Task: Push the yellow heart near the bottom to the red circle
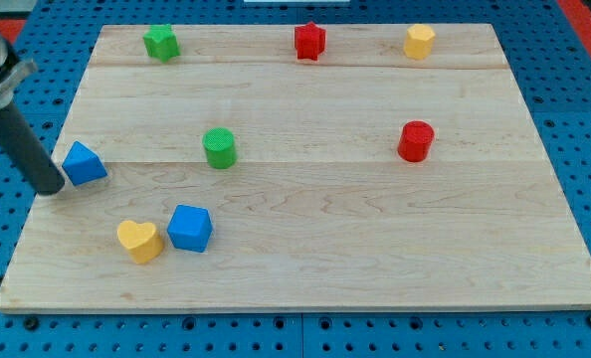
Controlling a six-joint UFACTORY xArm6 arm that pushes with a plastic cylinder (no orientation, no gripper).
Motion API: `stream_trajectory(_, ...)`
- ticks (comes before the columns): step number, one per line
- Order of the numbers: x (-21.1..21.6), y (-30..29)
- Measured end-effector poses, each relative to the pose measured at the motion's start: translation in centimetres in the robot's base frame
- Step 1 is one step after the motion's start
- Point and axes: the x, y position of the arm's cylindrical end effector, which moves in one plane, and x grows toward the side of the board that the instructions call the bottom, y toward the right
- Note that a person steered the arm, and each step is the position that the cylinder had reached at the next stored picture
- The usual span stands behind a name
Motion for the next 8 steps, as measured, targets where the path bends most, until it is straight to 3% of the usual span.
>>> stream_trajectory(1, -2.7, 3.3)
stream_trajectory(2, -2.8, 3.5)
stream_trajectory(5, -3.1, 0.4)
stream_trajectory(7, 2.3, -2.3)
stream_trajectory(8, 5.4, 0.9)
